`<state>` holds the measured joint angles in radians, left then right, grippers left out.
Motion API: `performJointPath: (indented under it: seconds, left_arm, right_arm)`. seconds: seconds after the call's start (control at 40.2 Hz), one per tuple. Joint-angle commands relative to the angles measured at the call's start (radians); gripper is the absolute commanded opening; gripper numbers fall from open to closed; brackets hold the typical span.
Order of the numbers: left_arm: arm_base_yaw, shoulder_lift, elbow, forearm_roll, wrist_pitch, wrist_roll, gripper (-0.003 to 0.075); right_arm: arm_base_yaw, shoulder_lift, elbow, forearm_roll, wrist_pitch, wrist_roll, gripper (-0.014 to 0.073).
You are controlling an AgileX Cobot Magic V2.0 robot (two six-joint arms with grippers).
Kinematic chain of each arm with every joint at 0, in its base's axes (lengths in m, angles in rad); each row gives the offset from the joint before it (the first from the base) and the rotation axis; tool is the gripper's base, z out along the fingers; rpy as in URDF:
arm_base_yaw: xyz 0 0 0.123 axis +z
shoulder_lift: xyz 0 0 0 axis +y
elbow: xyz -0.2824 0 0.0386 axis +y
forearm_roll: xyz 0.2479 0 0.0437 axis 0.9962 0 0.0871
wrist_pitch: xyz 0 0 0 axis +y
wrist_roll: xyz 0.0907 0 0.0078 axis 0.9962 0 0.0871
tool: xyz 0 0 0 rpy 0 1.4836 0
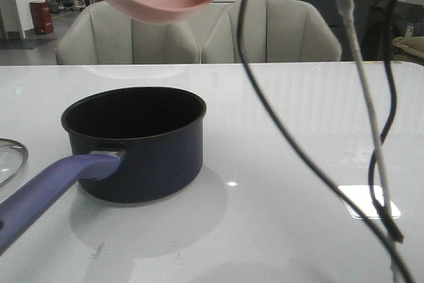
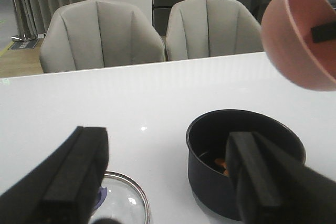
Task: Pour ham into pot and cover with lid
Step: 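Carry the empty bowl back and set it on the table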
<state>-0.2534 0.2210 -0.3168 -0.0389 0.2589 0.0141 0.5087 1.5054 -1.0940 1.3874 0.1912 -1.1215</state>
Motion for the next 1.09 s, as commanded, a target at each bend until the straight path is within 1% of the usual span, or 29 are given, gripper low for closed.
performJointPath:
  seconds: [0.0,0.05,0.075,0.124,0.199,0.323,0.348,0.422,0.447,0.472,0.571,0.696,0.82,0.919,1.068]
  left_arm:
    - [-0.008,0.007,-0.026,-0.011,-0.077,-0.003,0.0522]
    - [-0.008,0.007,-0.026,-0.018,-0.077,-0.003,0.0522]
    - [-0.008,0.007,-0.026,-0.022,-0.077,-0.003,0.0522]
    - [-0.008,0.007,-0.026,-0.034,-0.077,-0.003,0.0522]
    - [-0.008,0.007,-0.026,-0.038,-0.077,-0.003,0.0522]
    - [-0.008,0.007,-0.026,-0.038,-0.077,-0.003,0.0522]
    - [-0.008,0.007,-0.026,-0.038,-0.077,-0.003,0.0522]
    - [-0.008,0.007,-0.026,-0.038,-0.077,-0.003,0.0522]
    - [-0.008,0.007,-0.026,-0.038,-0.077,-0.003,0.0522]
    - [-0.008,0.007,-0.026,-0.038,-0.077,-0.003,0.0522]
    - [-0.008,0.007,-0.026,-0.038,-0.077,-0.003,0.0522]
    - [-0.008,0.007,-0.026,-0.038,-0.077,-0.003,0.0522]
    - [-0.008,0.007,-0.026,-0.038,-0.077,-0.003,0.0522]
    - [-0.008,0.007,-0.026,-0.038,-0.077,-0.003,0.0522]
    - [-0.008,0.007,-0.026,-0.038,-0.077,-0.003,0.0522]
  right_arm:
    - [-0.043,-0.067,-0.026,-0.074,0.139,-0.012,0.0138]
    - [-0.048,-0.072,-0.022,-0.154,0.161,0.009,0.0138]
    - [-0.048,-0.073,-0.021,-0.217,0.163,0.032,0.0138]
    - [-0.049,-0.074,-0.014,-0.338,0.163,0.113,0.0138]
    - [-0.057,-0.073,-0.013,-0.56,0.188,0.304,0.0138]
    - [-0.079,-0.073,-0.014,-0.867,0.242,0.623,0.0138]
    - [-0.087,-0.073,-0.016,-0.907,0.257,0.689,0.0138]
    - [-0.113,-0.073,-0.016,-1.01,0.302,0.813,0.0138]
    - [-0.131,-0.073,-0.016,-1.027,0.329,0.849,0.0138]
    - [-0.139,-0.073,-0.016,-1.034,0.346,0.863,0.0138]
    - [-0.229,-0.071,-0.016,-1.032,0.425,0.895,0.0138]
    - [-0.39,-0.056,-0.016,-0.999,0.491,0.899,0.0141]
    - [-0.48,-0.016,-0.016,-0.998,0.524,0.898,0.0141]
    - [-0.51,0.026,-0.016,-0.998,0.519,0.898,0.0141]
    - [-0.512,0.098,-0.033,-0.997,0.502,0.897,0.0141]
